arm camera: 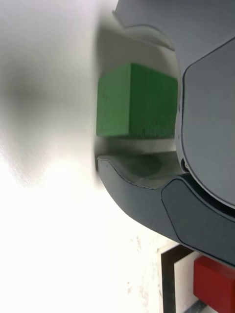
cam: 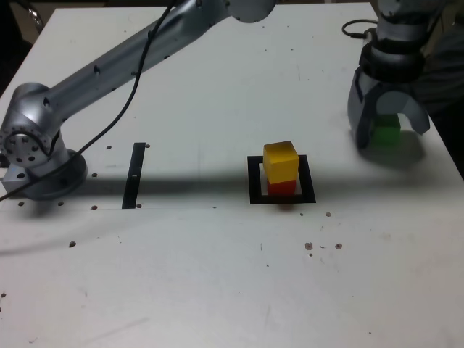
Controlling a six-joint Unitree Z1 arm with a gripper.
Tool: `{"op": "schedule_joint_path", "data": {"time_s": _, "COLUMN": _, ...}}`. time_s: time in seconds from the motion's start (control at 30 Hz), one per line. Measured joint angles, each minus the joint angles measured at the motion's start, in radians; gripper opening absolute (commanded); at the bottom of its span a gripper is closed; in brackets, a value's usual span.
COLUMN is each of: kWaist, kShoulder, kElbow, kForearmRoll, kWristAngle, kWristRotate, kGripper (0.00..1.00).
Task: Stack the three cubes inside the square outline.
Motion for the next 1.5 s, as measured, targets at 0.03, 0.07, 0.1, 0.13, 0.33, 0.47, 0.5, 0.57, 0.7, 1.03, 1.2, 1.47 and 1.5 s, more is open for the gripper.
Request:
{"op": "schedule_joint_path", "data": {"time_s": 0.03, "kWaist": 0.000, "kShoulder": 0.000, "kElbow": -0.003, "kForearmRoll": -0.004, "kWristAngle": 0.001, "kWristRotate": 0.000, "kGripper": 0.30}}
{"op": "schedule_joint_path", "data": {"time_s": 0.07, "kWaist": 0.000, "kShoulder": 0.000, "kElbow": -0.005, "kForearmRoll": -0.008, "kWristAngle": 0.003, "kWristRotate": 0.000, "kGripper": 0.28}}
{"op": "schedule_joint_path", "data": {"time_s": 0.1, "kWaist": 0.000, "kShoulder": 0.000, "kElbow": -0.006, "kForearmRoll": -0.010, "kWristAngle": 0.003, "kWristRotate": 0.000, "kGripper": 0.27}}
{"op": "schedule_joint_path", "data": {"time_s": 0.13, "kWaist": 0.000, "kShoulder": 0.000, "kElbow": -0.006, "kForearmRoll": -0.011, "kWristAngle": 0.003, "kWristRotate": 0.000, "kGripper": 0.27}}
{"op": "schedule_joint_path", "data": {"time_s": 0.33, "kWaist": 0.000, "kShoulder": 0.000, "kElbow": -0.006, "kForearmRoll": -0.010, "kWristAngle": 0.001, "kWristRotate": 0.000, "kGripper": 0.26}}
{"op": "schedule_joint_path", "data": {"time_s": 0.47, "kWaist": -0.001, "kShoulder": 0.000, "kElbow": -0.006, "kForearmRoll": -0.009, "kWristAngle": 0.000, "kWristRotate": 0.000, "kGripper": 0.26}}
{"op": "schedule_joint_path", "data": {"time_s": 0.5, "kWaist": -0.001, "kShoulder": 0.000, "kElbow": -0.006, "kForearmRoll": -0.009, "kWristAngle": -0.001, "kWristRotate": 0.000, "kGripper": 0.26}}
{"op": "schedule_joint_path", "data": {"time_s": 0.57, "kWaist": -0.001, "kShoulder": 0.000, "kElbow": -0.006, "kForearmRoll": -0.009, "kWristAngle": -0.001, "kWristRotate": 0.000, "kGripper": 0.26}}
{"op": "schedule_joint_path", "data": {"time_s": 0.7, "kWaist": -0.002, "kShoulder": 0.000, "kElbow": -0.006, "kForearmRoll": -0.008, "kWristAngle": -0.001, "kWristRotate": 0.000, "kGripper": 0.26}}
{"op": "schedule_joint_path", "data": {"time_s": 1.03, "kWaist": -0.011, "kShoulder": -0.002, "kElbow": -0.006, "kForearmRoll": -0.001, "kWristAngle": 0.002, "kWristRotate": 0.004, "kGripper": 0.26}}
{"op": "schedule_joint_path", "data": {"time_s": 1.2, "kWaist": -0.029, "kShoulder": -0.025, "kElbow": 0.014, "kForearmRoll": 0.003, "kWristAngle": 0.003, "kWristRotate": 0.011, "kGripper": 0.26}}
{"op": "schedule_joint_path", "data": {"time_s": 1.47, "kWaist": -0.084, "kShoulder": -0.156, "kElbow": 0.124, "kForearmRoll": 0.013, "kWristAngle": 0.021, "kWristRotate": 0.016, "kGripper": 0.26}}
{"op": "schedule_joint_path", "data": {"time_s": 1.5, "kWaist": -0.094, "kShoulder": -0.173, "kElbow": 0.141, "kForearmRoll": 0.015, "kWristAngle": 0.022, "kWristRotate": 0.015, "kGripper": 0.26}}
